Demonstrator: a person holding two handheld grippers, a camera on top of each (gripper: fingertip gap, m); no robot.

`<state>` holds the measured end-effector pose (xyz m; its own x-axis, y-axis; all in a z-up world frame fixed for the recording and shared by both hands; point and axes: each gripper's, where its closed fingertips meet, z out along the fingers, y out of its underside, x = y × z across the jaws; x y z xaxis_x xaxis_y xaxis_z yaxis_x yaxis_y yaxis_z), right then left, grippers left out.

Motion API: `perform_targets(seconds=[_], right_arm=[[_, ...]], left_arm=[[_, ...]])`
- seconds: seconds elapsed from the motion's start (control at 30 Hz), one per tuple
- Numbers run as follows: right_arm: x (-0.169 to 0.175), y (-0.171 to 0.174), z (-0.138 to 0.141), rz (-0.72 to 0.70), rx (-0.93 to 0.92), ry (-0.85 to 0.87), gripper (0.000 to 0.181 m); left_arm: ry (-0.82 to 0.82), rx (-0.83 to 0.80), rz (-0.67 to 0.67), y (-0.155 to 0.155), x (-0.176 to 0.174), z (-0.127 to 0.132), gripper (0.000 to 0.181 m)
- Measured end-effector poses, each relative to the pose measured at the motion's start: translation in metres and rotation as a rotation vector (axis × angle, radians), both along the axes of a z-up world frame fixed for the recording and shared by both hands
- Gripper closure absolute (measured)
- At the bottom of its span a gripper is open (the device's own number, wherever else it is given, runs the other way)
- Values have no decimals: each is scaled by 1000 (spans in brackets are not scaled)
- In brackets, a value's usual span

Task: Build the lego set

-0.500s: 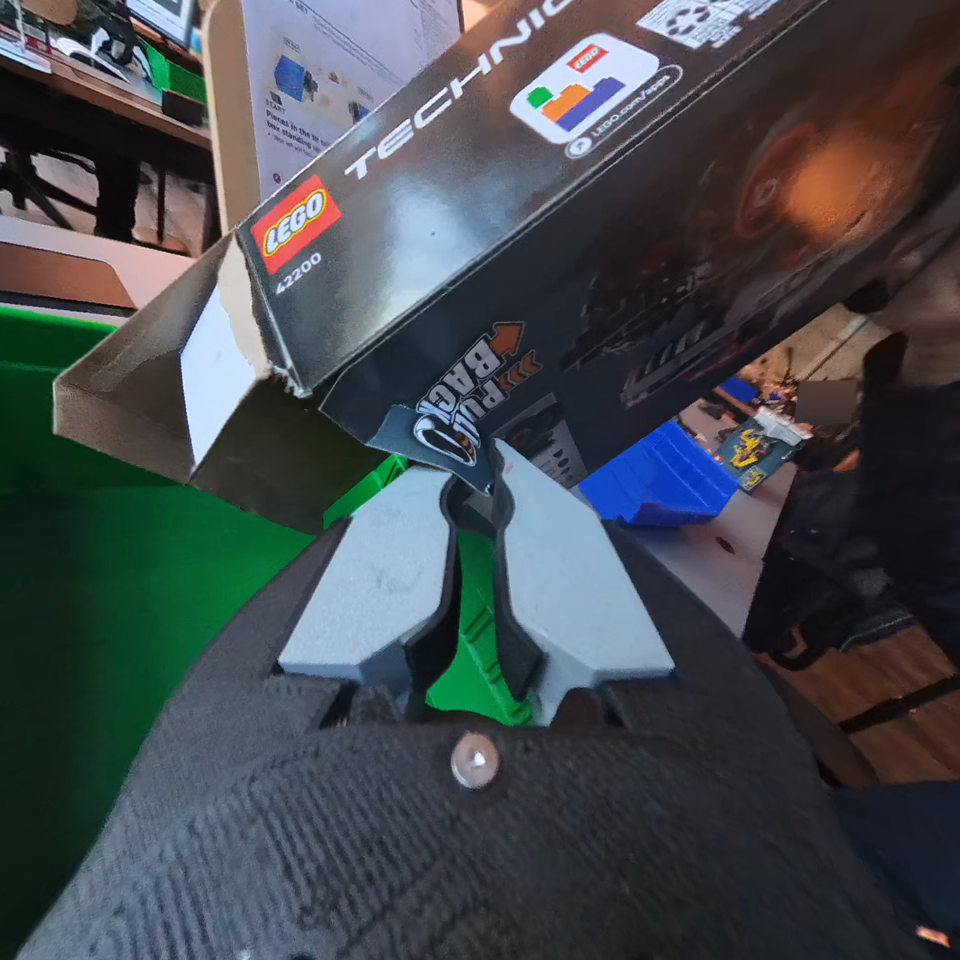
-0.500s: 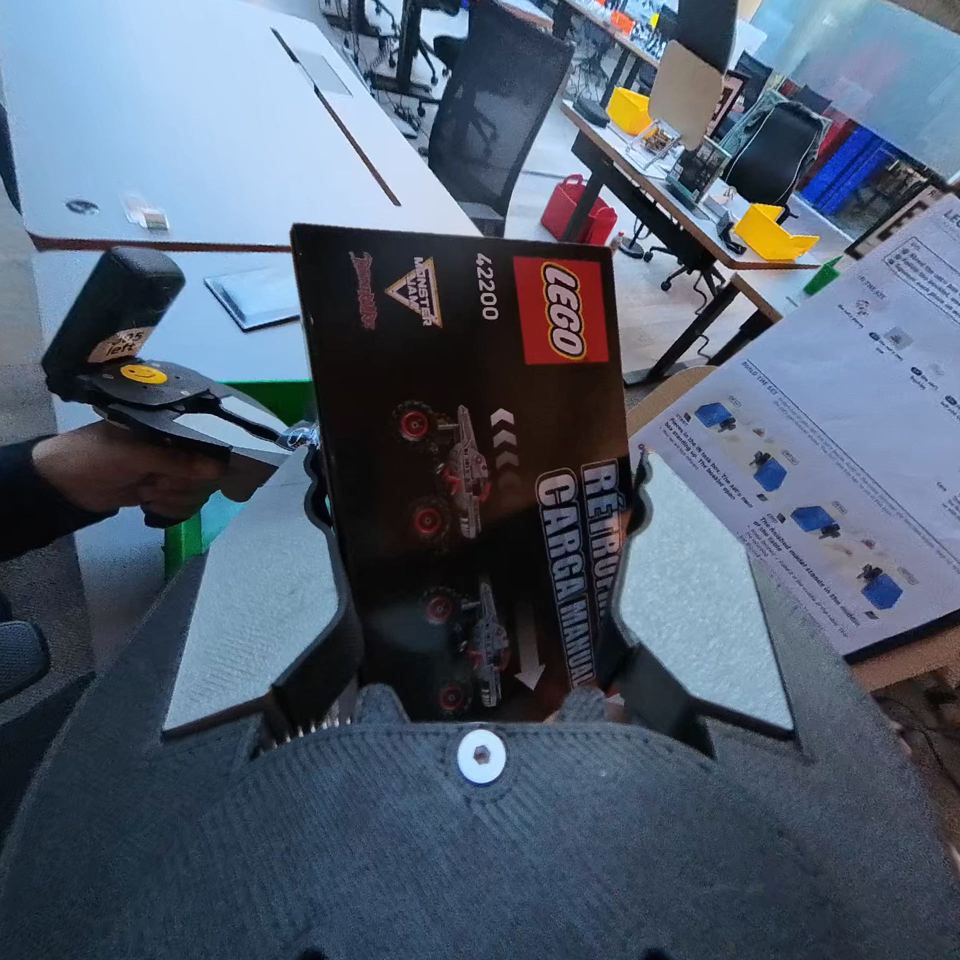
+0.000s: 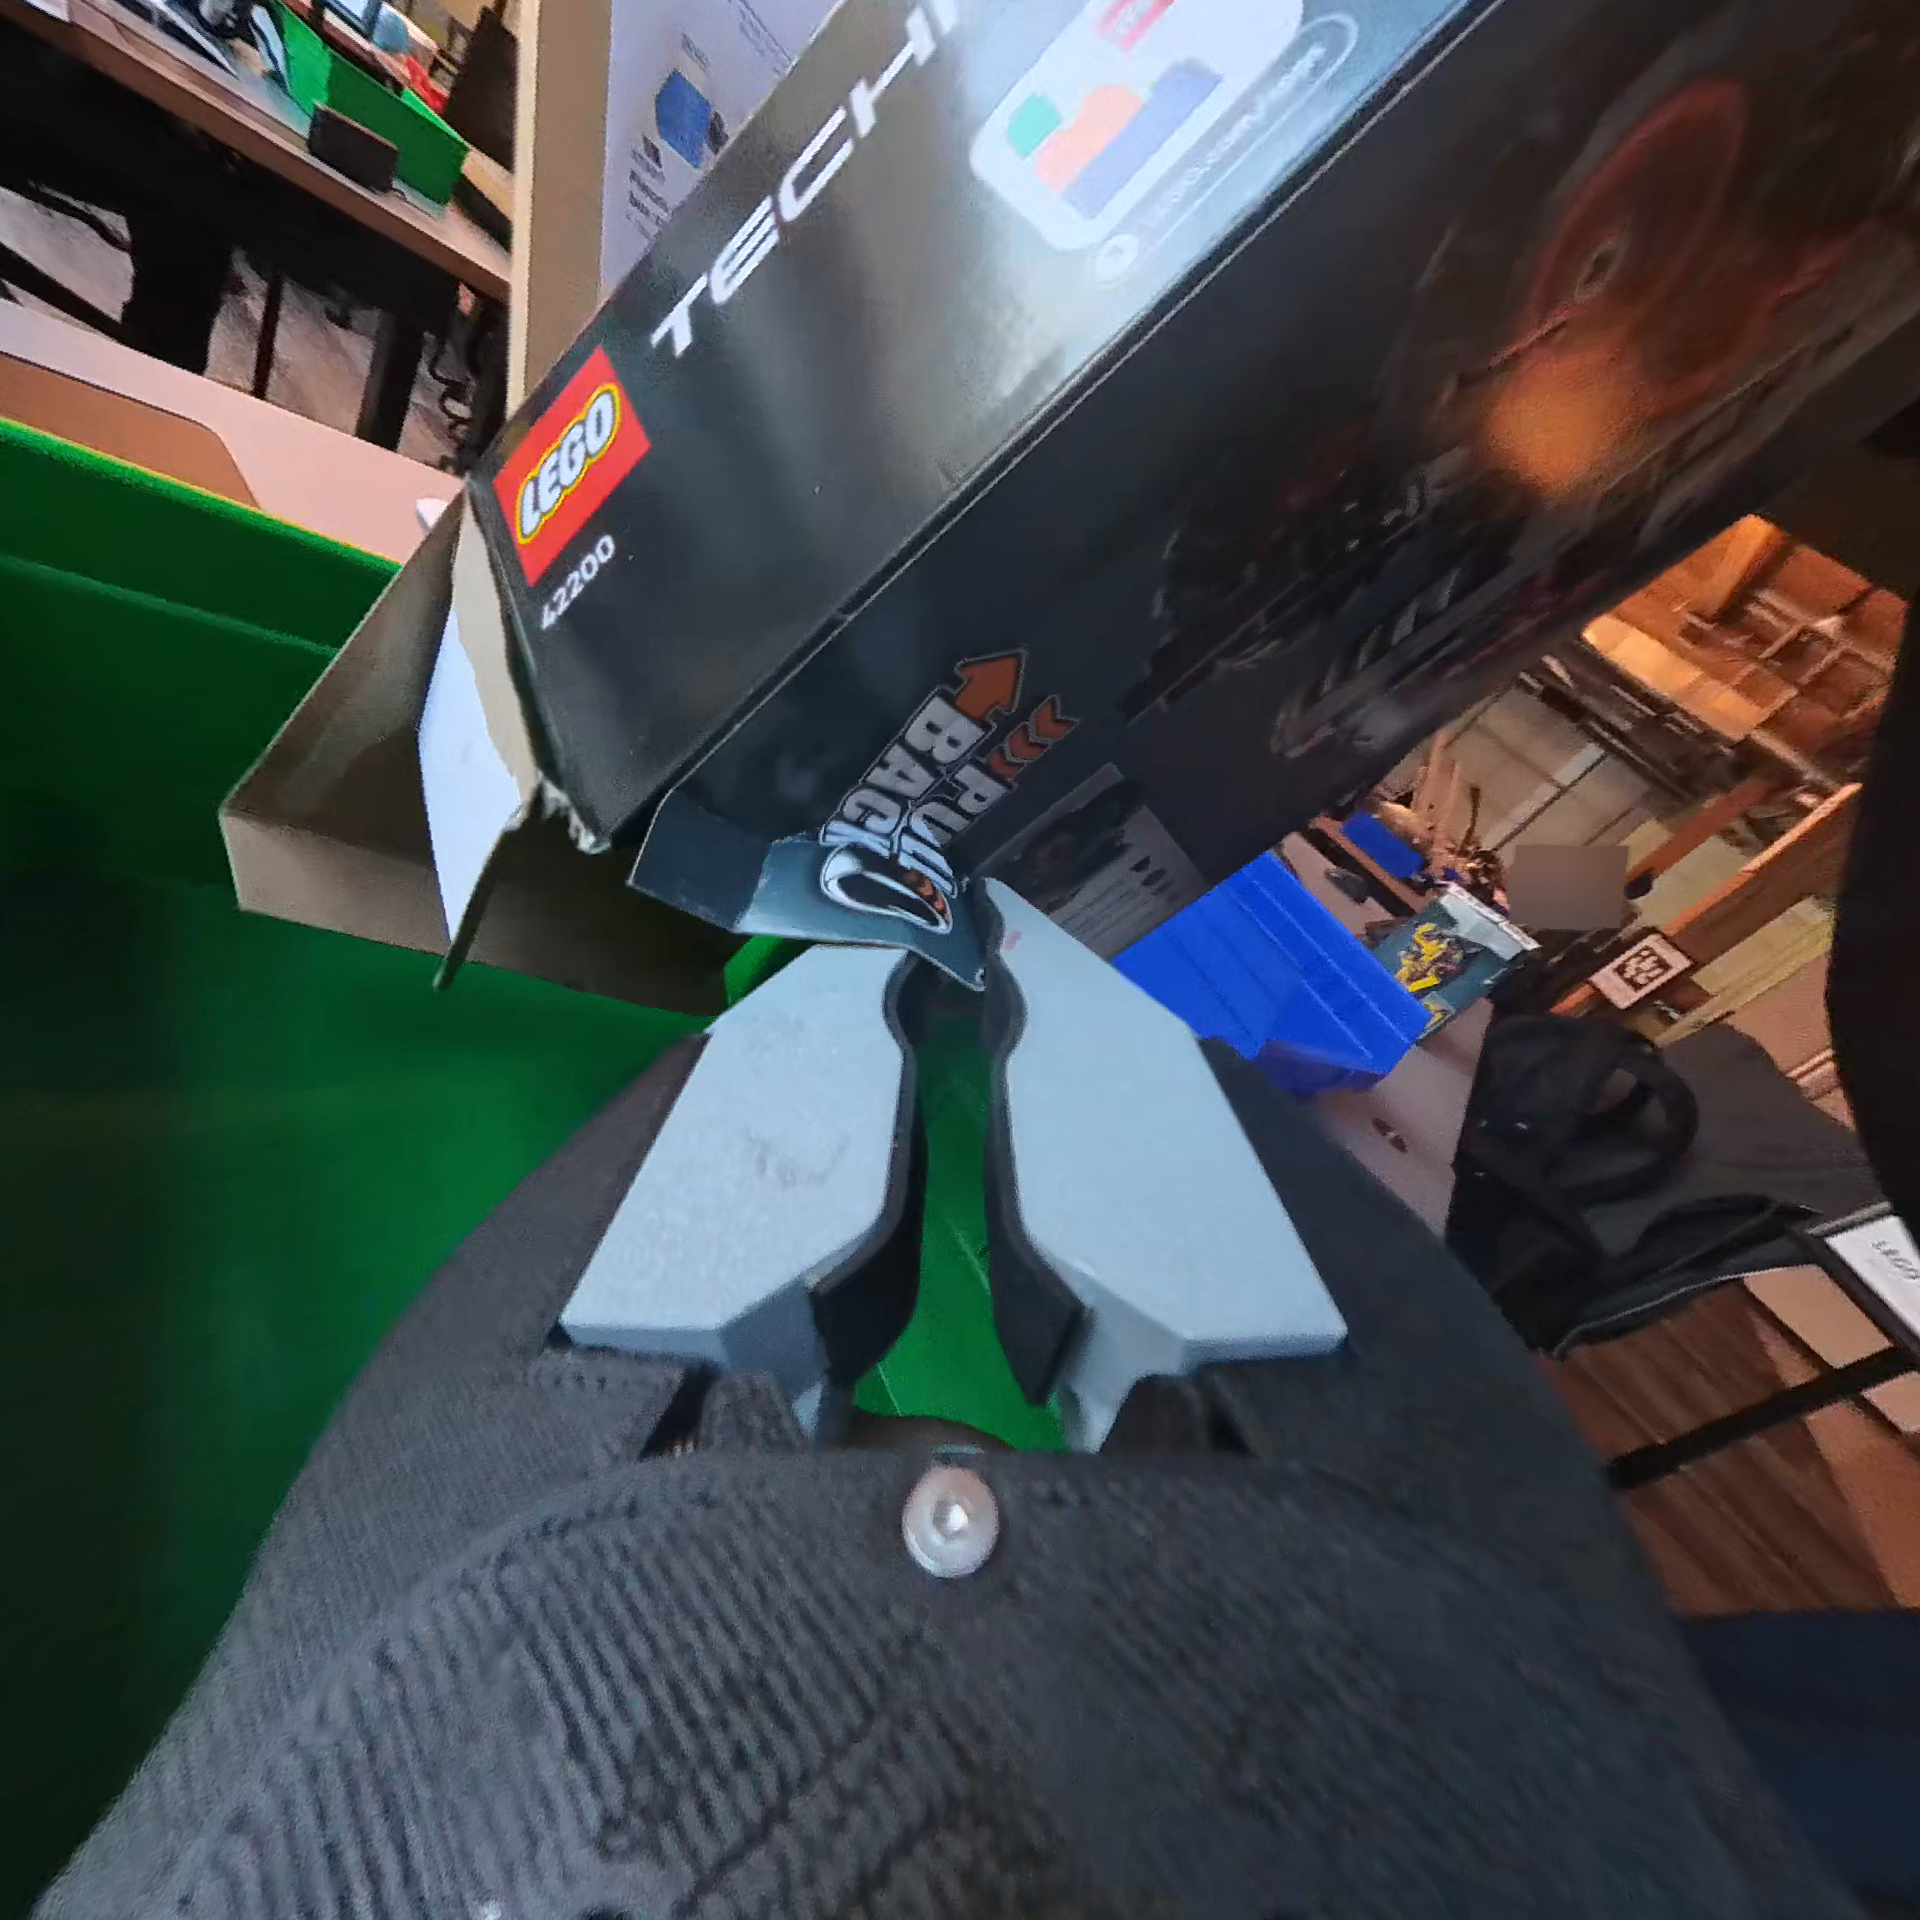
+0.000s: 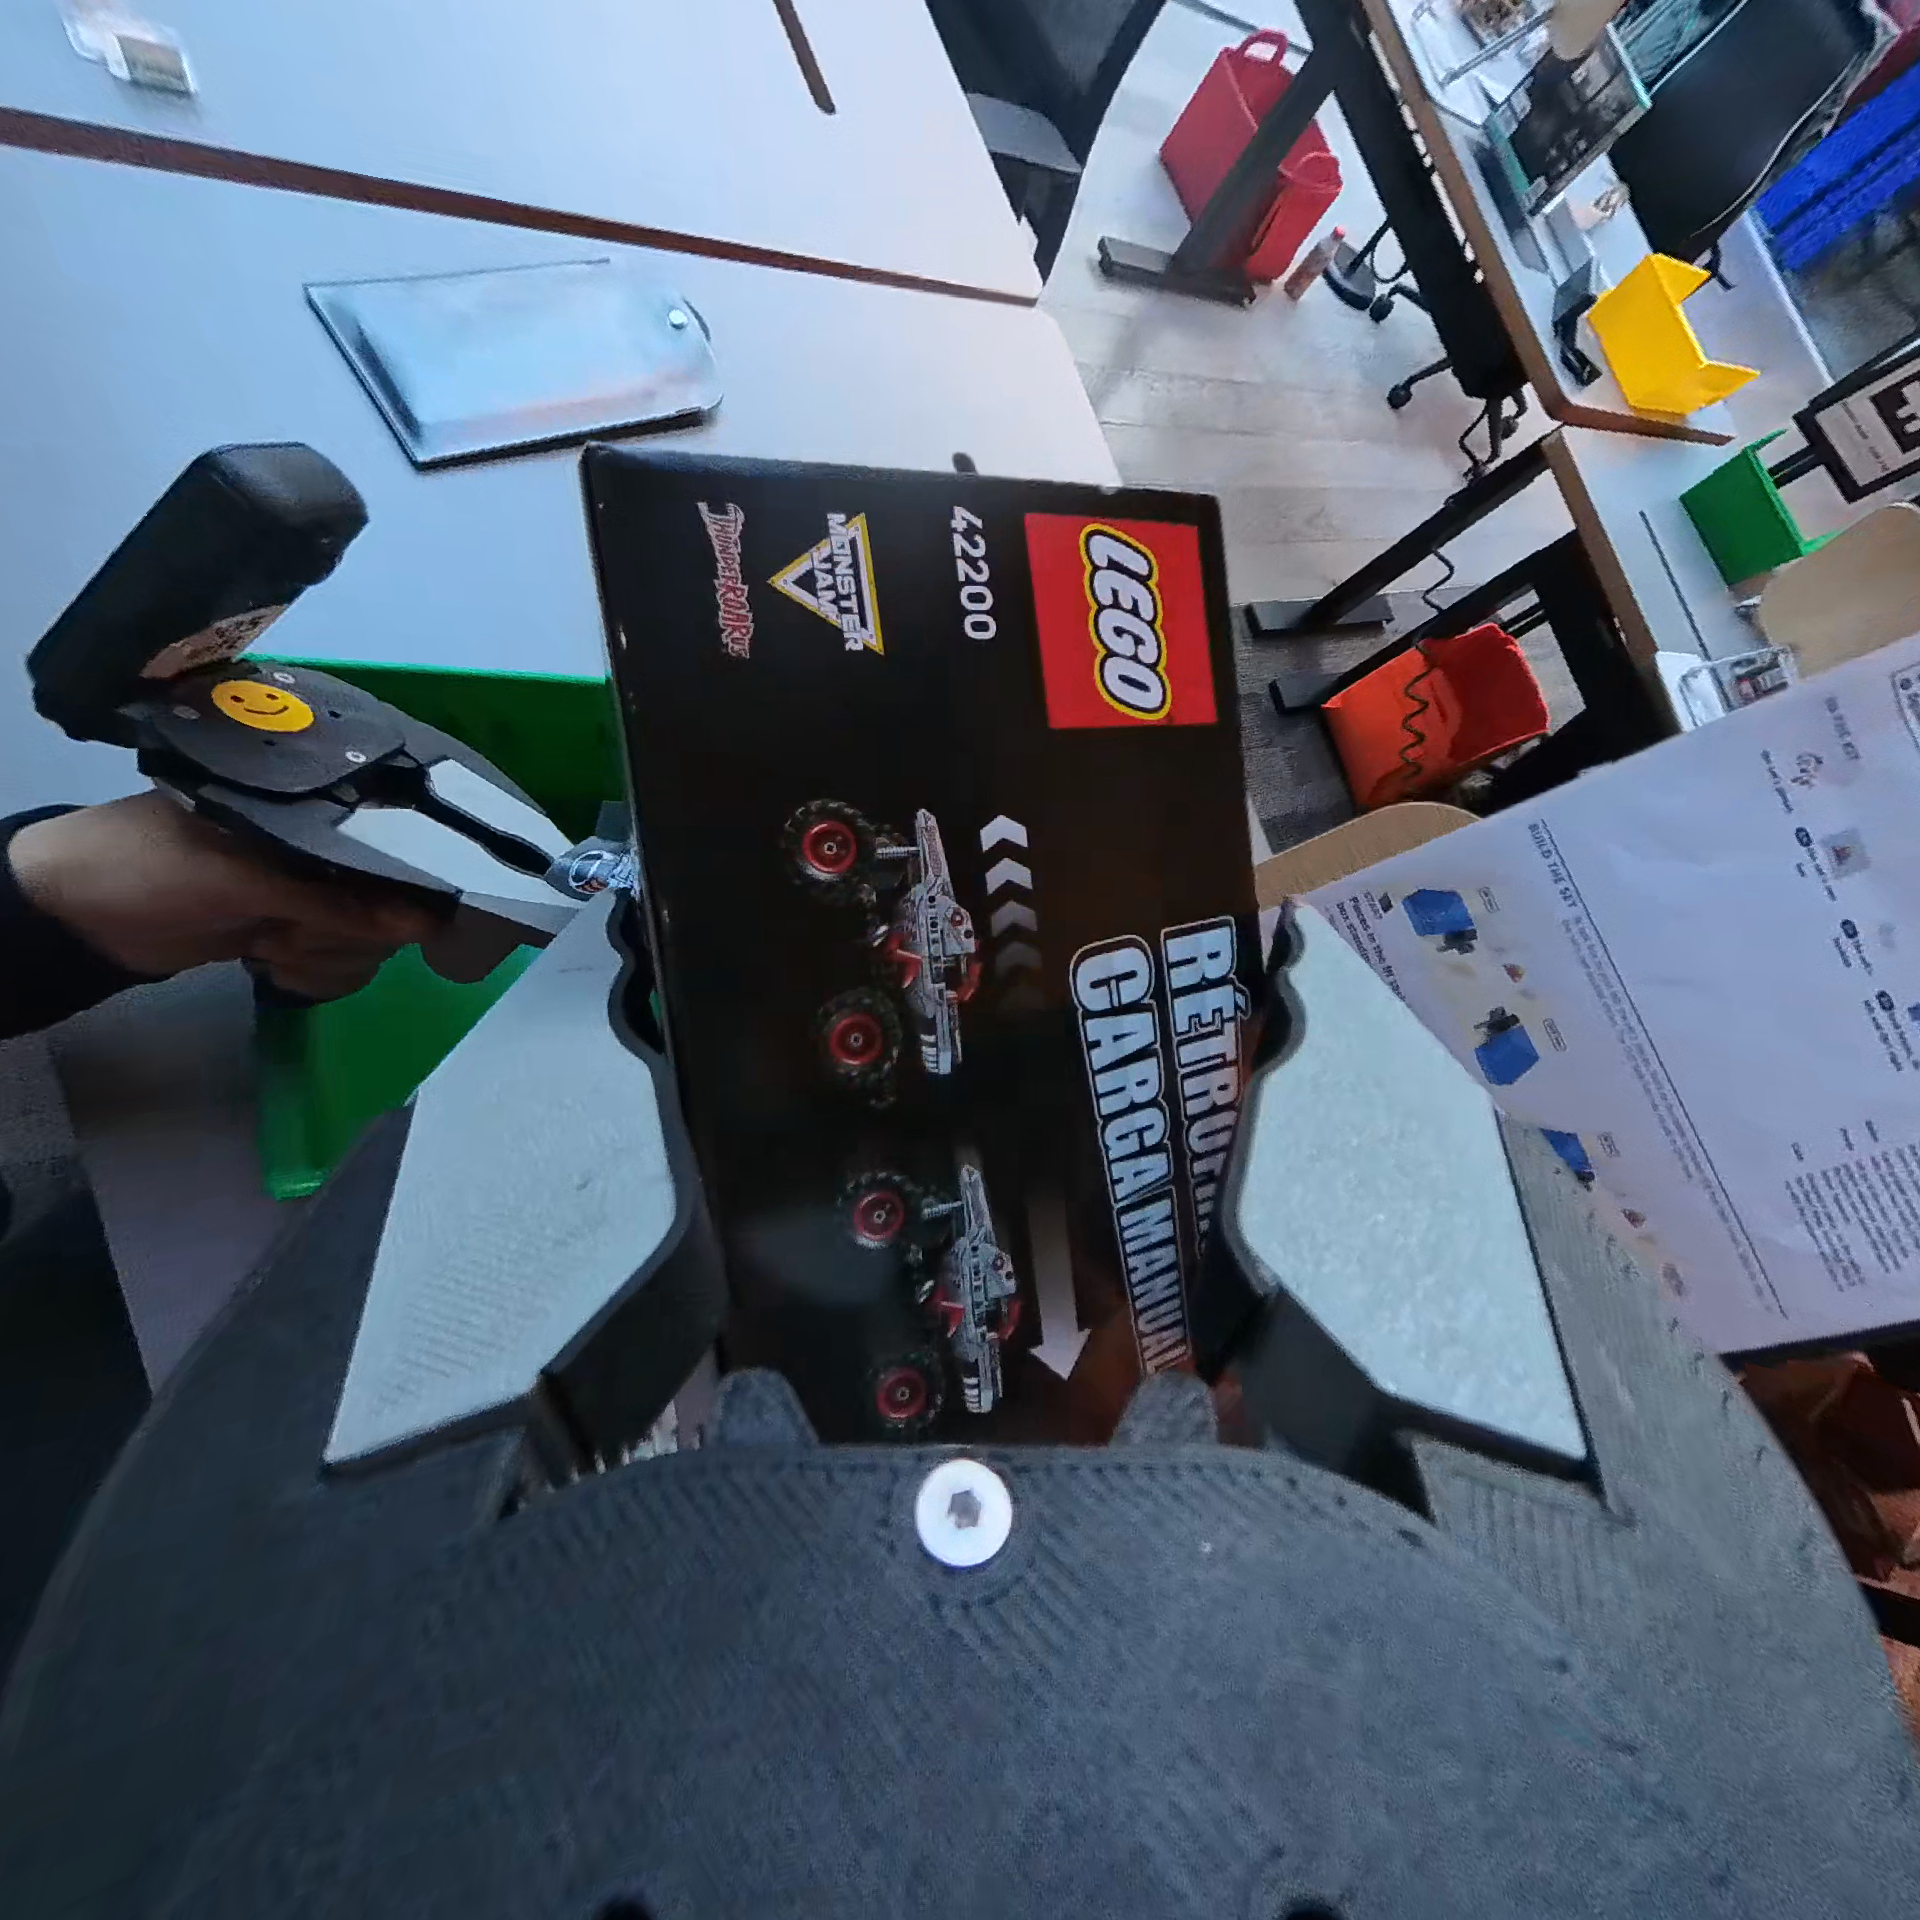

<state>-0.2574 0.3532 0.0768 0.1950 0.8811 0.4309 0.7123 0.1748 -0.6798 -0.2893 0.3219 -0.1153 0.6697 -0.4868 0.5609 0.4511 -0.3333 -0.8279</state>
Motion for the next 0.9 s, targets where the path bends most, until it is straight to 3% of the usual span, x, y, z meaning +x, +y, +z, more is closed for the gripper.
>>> perform_targets(seconds=[0.13, 0.33, 0.6, 0.8, 0.9], right_arm=[[-4, 4, -2, 9, -33, -13, 66], [-9, 16, -24, -9, -84, -14, 66], [-10, 3, -14, 62, -16, -2, 67], [-17, -2, -12, 91, 42, 28, 66], [-14, -9, -5, 108, 39, 31, 67]], left_arm=[[15, 3, 21, -2, -10, 1, 180], [30, -121, 45, 3, -20, -18, 180], [88, -90, 26, -3, -14, -14, 180], [25, -95, 4, 0, -20, -13, 181], [98, -63, 17, -1, -19, -6, 181]])
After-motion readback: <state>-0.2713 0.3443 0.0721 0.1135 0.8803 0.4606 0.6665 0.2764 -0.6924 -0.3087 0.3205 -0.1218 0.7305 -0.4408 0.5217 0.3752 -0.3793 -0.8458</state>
